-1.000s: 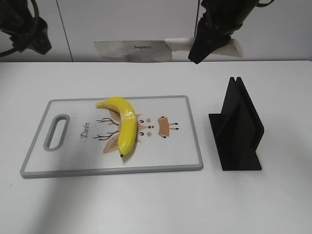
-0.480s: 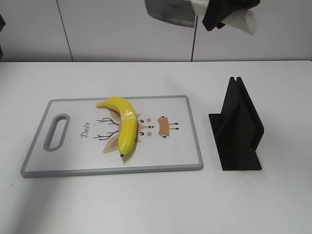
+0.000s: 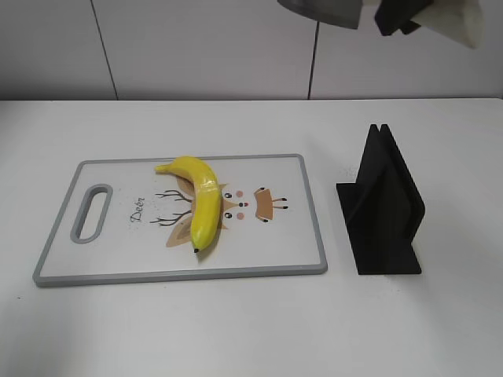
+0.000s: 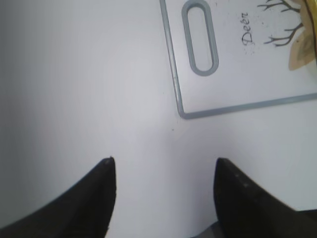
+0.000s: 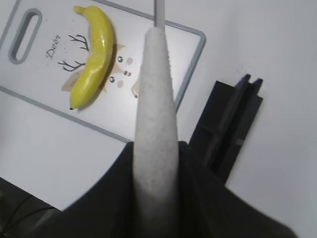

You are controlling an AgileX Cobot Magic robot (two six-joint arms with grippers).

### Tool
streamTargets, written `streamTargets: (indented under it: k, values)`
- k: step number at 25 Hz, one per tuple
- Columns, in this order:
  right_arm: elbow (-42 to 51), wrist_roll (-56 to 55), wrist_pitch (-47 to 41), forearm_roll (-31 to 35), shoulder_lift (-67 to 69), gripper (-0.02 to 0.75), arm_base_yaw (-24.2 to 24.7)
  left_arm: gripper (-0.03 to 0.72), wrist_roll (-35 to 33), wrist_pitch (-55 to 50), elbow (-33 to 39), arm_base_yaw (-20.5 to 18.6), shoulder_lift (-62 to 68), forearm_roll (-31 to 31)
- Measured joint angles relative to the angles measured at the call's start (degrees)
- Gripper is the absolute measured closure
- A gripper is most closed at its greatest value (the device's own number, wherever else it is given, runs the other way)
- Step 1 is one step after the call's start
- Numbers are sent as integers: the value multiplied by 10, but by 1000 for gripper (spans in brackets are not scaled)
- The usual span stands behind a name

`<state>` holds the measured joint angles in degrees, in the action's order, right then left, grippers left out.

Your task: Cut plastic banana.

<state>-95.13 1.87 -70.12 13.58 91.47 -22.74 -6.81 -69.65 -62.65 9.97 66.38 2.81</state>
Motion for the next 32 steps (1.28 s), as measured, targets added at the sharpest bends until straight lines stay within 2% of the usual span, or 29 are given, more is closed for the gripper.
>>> streamTargets:
  k: [5, 9, 17, 25, 32]
  values:
    - [78, -59, 4, -63, -68, 568, 0, 103, 0, 4, 99, 0, -132, -1]
    - [155, -130, 41, -121, -119, 568, 0, 103, 0, 20, 180, 0, -243, -1]
    - [300, -193, 130, -132, -160, 568, 0, 103, 0, 20, 306, 0, -469, 0]
    - [391, -213, 223, -132, -160, 568, 0, 122, 0, 12, 324, 0, -658, 1]
    - [413, -215, 284, -132, -160, 568, 0, 136, 0, 60, 344, 0, -667, 2]
